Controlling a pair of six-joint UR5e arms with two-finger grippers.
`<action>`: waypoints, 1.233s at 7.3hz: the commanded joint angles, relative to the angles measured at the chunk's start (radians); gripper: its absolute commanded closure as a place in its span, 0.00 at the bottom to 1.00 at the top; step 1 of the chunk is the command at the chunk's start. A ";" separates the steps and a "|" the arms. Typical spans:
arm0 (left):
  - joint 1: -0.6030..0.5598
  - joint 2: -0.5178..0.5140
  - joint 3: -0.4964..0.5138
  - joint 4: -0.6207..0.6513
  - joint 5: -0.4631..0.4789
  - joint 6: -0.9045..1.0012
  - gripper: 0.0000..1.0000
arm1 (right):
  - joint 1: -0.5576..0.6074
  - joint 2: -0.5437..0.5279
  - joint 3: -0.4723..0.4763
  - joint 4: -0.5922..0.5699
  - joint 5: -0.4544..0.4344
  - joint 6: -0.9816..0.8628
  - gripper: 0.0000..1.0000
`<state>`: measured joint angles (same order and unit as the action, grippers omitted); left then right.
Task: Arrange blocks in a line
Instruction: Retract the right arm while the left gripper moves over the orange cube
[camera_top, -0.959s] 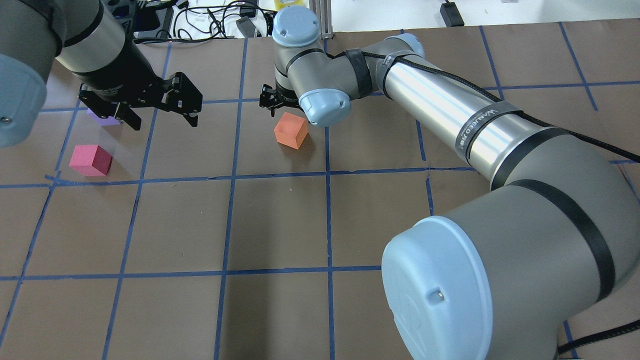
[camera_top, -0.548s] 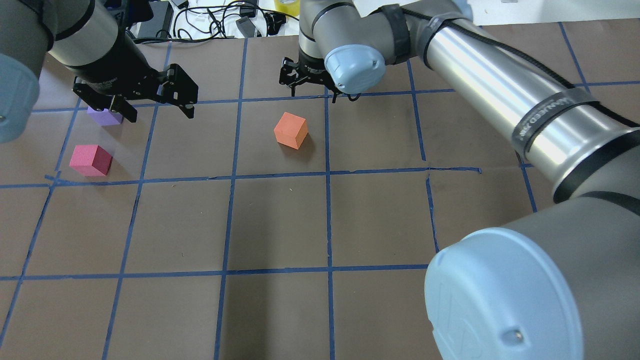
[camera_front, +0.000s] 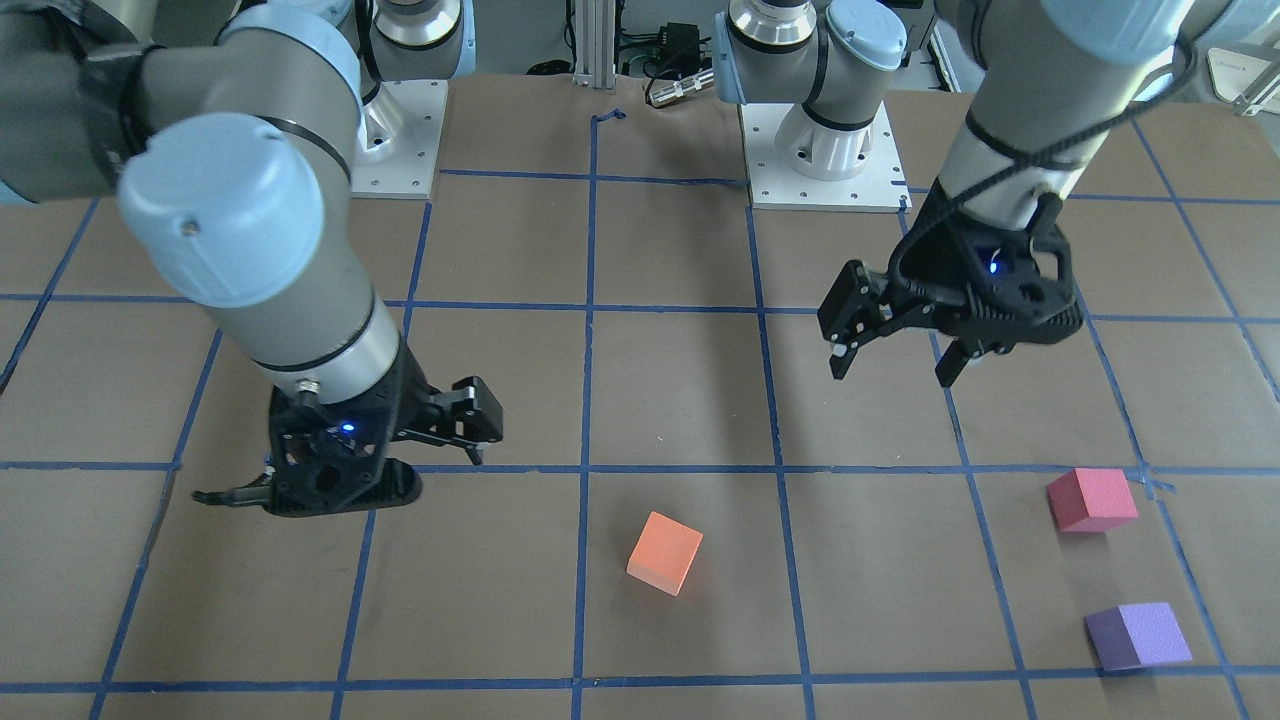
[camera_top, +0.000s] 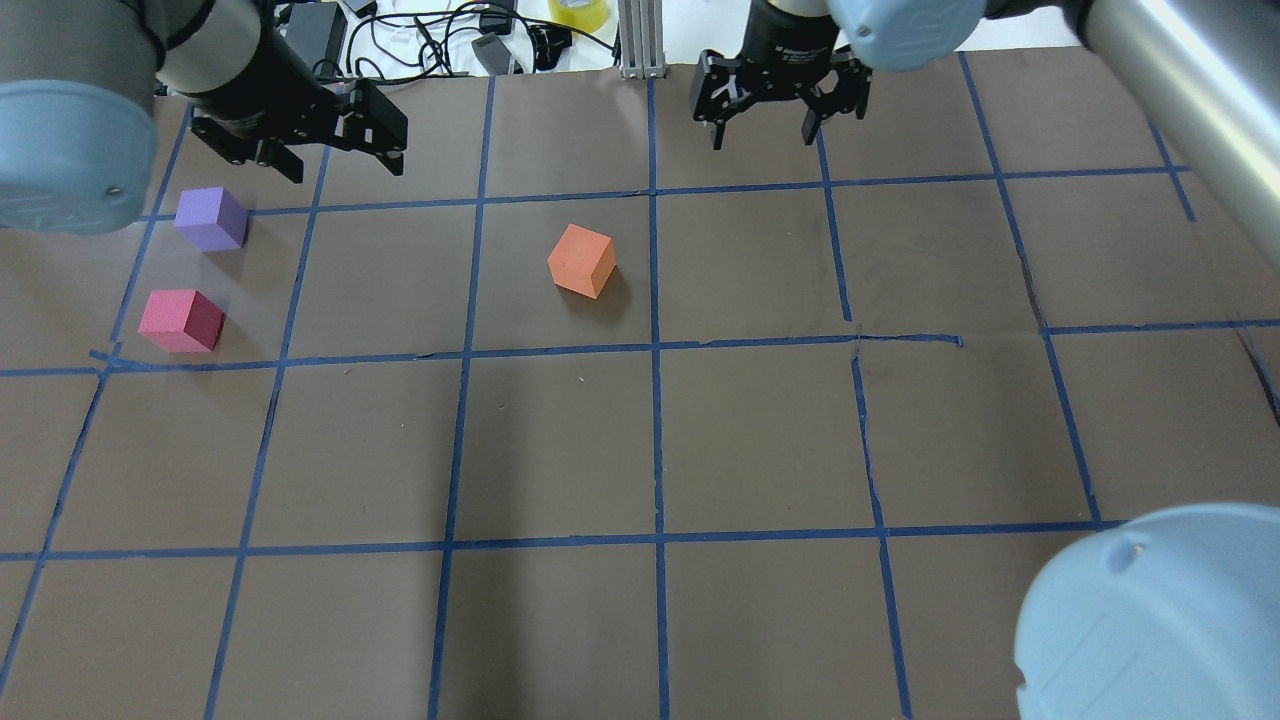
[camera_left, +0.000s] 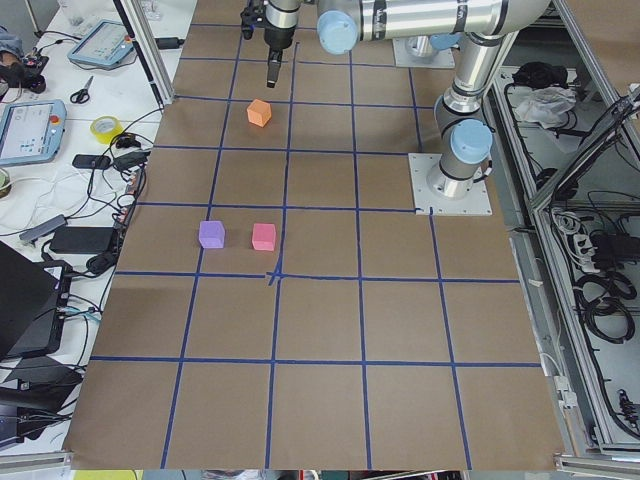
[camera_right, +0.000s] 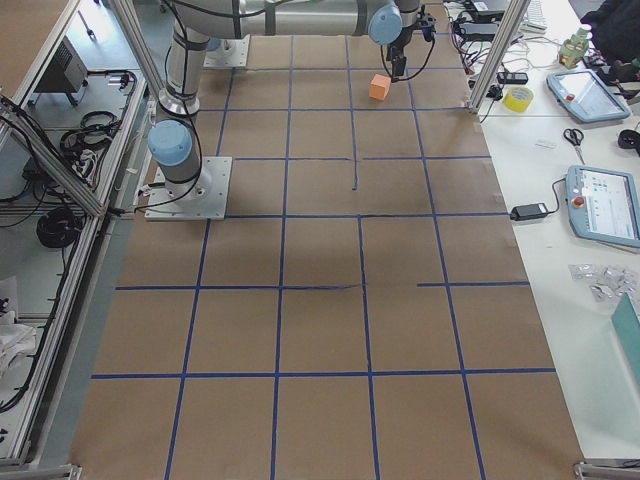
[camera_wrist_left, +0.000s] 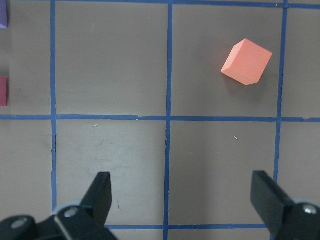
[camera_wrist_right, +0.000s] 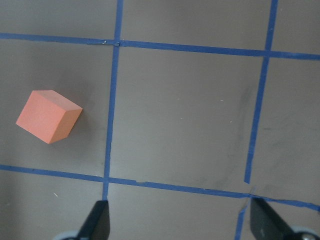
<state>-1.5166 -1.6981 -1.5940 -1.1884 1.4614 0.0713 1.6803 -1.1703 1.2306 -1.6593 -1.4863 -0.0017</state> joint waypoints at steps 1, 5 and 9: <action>-0.022 -0.191 0.035 0.191 -0.096 0.091 0.00 | -0.114 -0.095 0.027 0.102 -0.066 -0.192 0.00; -0.141 -0.428 0.105 0.283 -0.093 0.147 0.00 | -0.189 -0.203 0.121 0.161 -0.072 -0.154 0.00; -0.217 -0.450 0.054 0.323 -0.084 0.247 0.00 | -0.183 -0.296 0.164 0.170 -0.086 0.068 0.00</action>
<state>-1.7135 -2.1556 -1.5145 -0.8935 1.3700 0.2469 1.5031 -1.4507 1.3822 -1.4905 -1.5584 0.0518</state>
